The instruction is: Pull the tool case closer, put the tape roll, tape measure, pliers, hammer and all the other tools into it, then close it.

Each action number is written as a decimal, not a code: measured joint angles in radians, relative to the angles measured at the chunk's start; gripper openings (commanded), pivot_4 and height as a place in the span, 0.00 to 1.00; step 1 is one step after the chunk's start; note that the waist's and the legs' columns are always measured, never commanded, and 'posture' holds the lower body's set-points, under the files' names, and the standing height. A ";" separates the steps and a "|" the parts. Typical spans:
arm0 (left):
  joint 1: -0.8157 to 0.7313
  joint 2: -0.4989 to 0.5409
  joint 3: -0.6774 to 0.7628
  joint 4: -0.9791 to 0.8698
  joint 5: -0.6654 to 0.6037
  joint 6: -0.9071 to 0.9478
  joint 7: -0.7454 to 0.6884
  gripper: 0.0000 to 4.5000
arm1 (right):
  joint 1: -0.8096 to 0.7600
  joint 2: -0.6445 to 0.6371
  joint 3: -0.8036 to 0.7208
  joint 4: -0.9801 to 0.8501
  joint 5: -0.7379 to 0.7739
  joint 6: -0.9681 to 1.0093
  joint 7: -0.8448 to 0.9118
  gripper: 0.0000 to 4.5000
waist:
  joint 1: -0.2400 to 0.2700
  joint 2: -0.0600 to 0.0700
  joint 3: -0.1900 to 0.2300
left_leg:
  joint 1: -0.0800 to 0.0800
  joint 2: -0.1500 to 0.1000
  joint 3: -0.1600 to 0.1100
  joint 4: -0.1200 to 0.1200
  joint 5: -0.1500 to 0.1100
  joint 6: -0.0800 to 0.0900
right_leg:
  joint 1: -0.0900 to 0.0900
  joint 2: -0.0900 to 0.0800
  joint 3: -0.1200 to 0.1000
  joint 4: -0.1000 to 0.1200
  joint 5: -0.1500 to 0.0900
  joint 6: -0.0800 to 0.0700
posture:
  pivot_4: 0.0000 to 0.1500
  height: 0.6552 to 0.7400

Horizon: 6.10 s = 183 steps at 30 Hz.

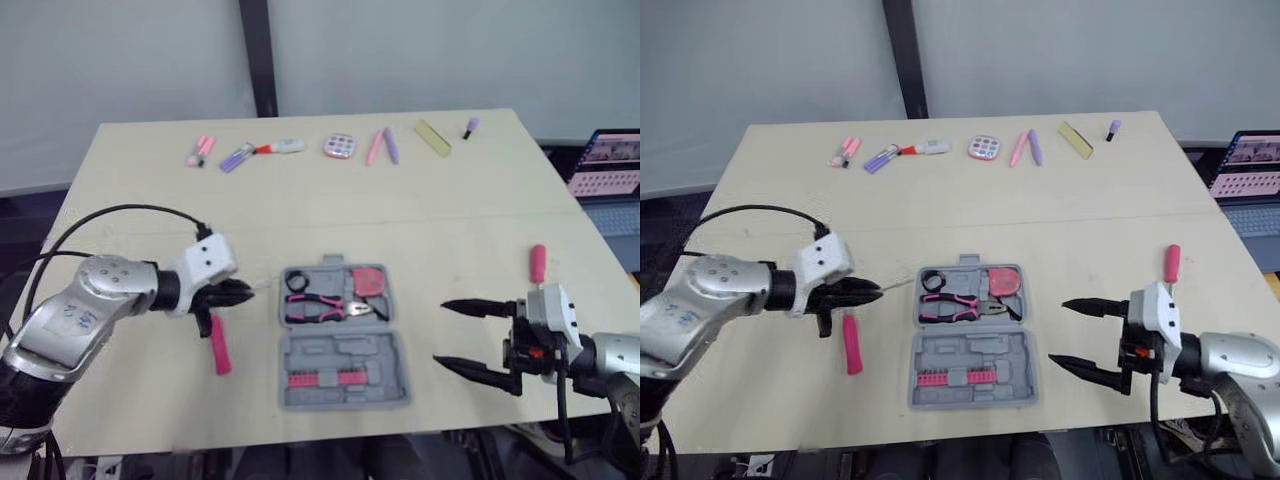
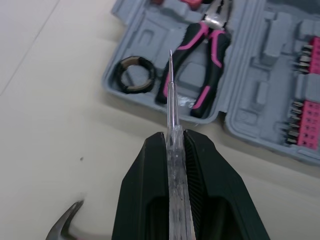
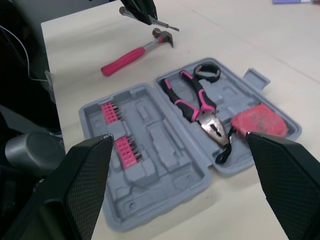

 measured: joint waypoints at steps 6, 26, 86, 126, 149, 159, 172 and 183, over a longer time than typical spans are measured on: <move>-0.128 -0.070 -0.117 0.001 0.062 0.009 -0.068 0.01 | 0.037 -0.016 -0.024 0.000 -0.002 -0.020 0.026 1.00 | 0.000 -0.001 0.001 | 0.000 0.000 0.000 0.001 0.000 0.000 | 0.000 0.000 0.000 0.001 0.000 0.000 | 1.00 1.00; -0.256 -0.337 -0.378 -0.001 0.206 0.152 -0.052 0.01 | 0.100 -0.018 -0.046 -0.011 -0.012 -0.021 0.031 1.00 | 0.003 -0.001 0.001 | 0.000 0.000 0.000 0.003 0.000 0.001 | 0.001 0.000 0.000 0.001 0.001 0.001 | 1.00 1.00; -0.372 -0.522 -0.595 0.139 0.419 0.249 -0.043 0.01 | 0.136 -0.011 -0.052 -0.024 -0.015 -0.021 0.014 1.00 | 0.007 -0.001 0.001 | 0.000 0.000 0.000 0.004 0.001 0.001 | 0.001 0.000 0.000 0.003 0.001 0.001 | 1.00 1.00; -0.038 -0.530 -0.174 0.279 0.243 -0.373 -0.064 0.02 | 0.116 0.003 -0.054 -0.038 -0.010 -0.017 0.001 1.00 | 0.024 0.000 0.000 | 0.000 0.000 0.000 0.007 0.001 0.001 | 0.002 0.000 0.000 0.005 0.001 0.001 | 1.00 1.00; -0.023 -0.563 -0.220 0.409 0.388 -0.502 -0.033 0.02 | 0.135 0.003 -0.084 -0.041 -0.009 -0.017 -0.012 1.00 | 0.024 0.000 0.000 | 0.001 0.000 0.000 0.006 0.001 0.001 | 0.002 0.000 0.000 0.005 0.001 0.001 | 1.00 1.00; -0.018 -0.560 -0.221 0.408 0.410 -0.517 -0.032 0.02 | 0.137 0.003 -0.084 -0.043 -0.009 -0.016 -0.020 1.00 | 0.023 0.000 0.000 | 0.001 0.000 0.000 0.006 0.001 0.001 | 0.002 0.000 0.000 0.005 0.001 0.001 | 1.00 1.00; -0.007 -0.560 -0.229 0.414 0.422 -0.517 -0.009 0.02 | 0.140 0.003 -0.084 -0.069 0.002 0.006 -0.040 1.00 | 0.025 0.000 -0.002 | 0.003 0.000 0.000 0.006 0.001 0.001 | 0.004 0.000 0.000 0.005 0.001 0.001 | 1.00 1.00; -0.001 -0.568 -0.238 0.429 0.422 -0.517 0.001 0.02 | 0.163 0.003 -0.089 -0.076 0.003 0.004 -0.040 1.00 | 0.027 0.001 -0.008 | 0.005 0.000 0.000 0.006 0.000 0.002 | 0.007 0.000 0.000 0.003 0.001 0.001 | 1.00 1.00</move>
